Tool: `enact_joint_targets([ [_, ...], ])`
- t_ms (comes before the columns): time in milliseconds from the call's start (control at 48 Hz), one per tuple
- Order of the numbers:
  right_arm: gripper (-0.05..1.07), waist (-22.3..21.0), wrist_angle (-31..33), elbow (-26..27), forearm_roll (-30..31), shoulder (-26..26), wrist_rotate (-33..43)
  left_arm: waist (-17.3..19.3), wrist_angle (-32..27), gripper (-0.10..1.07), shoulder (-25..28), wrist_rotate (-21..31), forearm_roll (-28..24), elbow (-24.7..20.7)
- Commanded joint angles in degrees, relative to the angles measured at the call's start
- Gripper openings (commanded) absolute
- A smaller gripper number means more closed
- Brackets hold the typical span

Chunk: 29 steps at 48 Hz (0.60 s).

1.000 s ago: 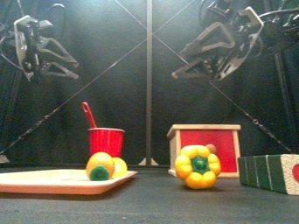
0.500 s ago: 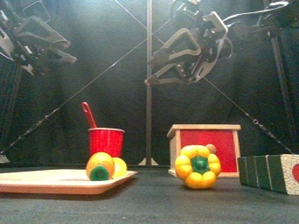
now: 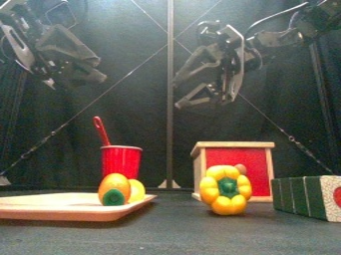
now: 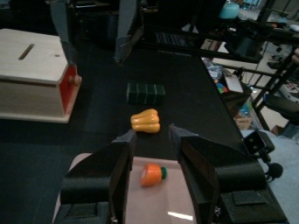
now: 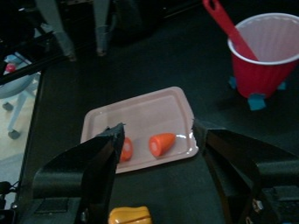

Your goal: Grab drawer handle

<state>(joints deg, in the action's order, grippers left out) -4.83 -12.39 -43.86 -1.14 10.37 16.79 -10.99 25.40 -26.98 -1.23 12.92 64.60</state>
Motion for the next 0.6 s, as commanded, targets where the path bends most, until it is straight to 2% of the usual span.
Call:
enact_joint_targets([
  [0,0.94,-1.41,-0.26,-0.79,-2.29,3.60,-0.09,0.79,2.99,0.77,2.64,0.00,0.62,-2.72],
  [250,0.94,-2.99,-0.35,-5.27,-7.03,7.56,0.00,3.43,7.73,0.77,10.02,0.00,4.39,-5.89],
  [458,0.94,-3.16,-0.35,-8.26,-17.75,12.74,-0.09,6.42,10.20,0.76,16.08,-0.26,5.80,-11.43],
  [583,0.94,-2.64,-0.35,-10.90,-21.45,16.08,-0.09,9.49,10.28,0.76,18.98,-0.18,5.71,-14.68],
])
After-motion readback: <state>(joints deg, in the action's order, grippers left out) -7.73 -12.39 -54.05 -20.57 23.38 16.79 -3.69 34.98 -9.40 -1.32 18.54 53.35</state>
